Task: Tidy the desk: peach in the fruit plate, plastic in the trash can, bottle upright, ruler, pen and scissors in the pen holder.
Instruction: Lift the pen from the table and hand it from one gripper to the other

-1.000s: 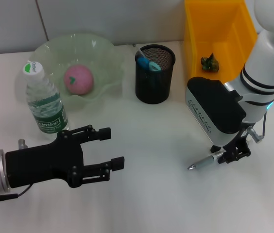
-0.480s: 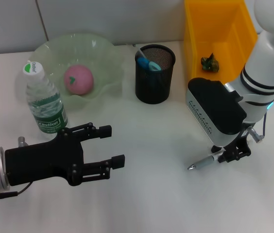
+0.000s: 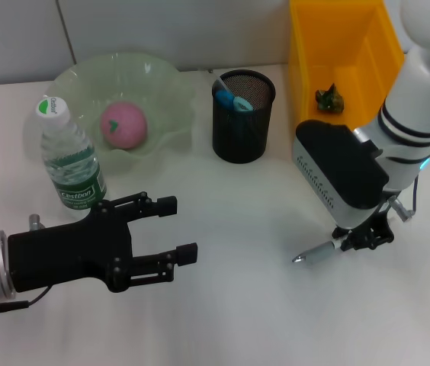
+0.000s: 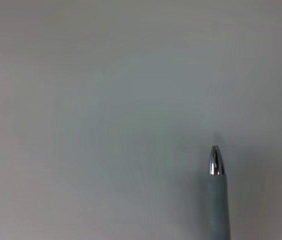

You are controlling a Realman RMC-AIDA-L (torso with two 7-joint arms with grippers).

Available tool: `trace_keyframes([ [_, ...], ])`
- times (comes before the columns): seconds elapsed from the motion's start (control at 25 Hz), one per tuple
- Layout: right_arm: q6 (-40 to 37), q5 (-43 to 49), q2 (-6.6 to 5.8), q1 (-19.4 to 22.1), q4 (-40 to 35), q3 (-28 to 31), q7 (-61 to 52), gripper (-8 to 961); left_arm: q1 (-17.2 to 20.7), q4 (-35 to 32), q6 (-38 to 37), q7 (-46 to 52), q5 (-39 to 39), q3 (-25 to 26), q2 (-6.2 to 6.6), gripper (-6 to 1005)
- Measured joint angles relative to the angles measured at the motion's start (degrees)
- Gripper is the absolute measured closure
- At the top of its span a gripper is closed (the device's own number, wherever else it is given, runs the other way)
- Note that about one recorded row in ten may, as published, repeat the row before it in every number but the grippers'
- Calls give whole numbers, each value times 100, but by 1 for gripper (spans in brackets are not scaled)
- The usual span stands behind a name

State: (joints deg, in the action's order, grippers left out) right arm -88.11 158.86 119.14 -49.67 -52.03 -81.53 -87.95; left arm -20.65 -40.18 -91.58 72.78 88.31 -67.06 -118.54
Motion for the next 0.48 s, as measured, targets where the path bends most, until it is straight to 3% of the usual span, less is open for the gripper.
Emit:
trace_keyframes([
  [0.2, -428, -26, -10, 102, -605, 478, 54, 832, -11, 1, -100, 0, -75, 0, 7, 213],
  [0.32, -1098, -381, -29, 219, -1507, 1252, 164, 832, -40, 2, -196, 6, -153, 0, 2, 213],
  [0.48, -1496, -882, -83, 333, -2075, 1858, 181, 832, -43, 2, -302, 6, -287, -6, -1, 213],
])
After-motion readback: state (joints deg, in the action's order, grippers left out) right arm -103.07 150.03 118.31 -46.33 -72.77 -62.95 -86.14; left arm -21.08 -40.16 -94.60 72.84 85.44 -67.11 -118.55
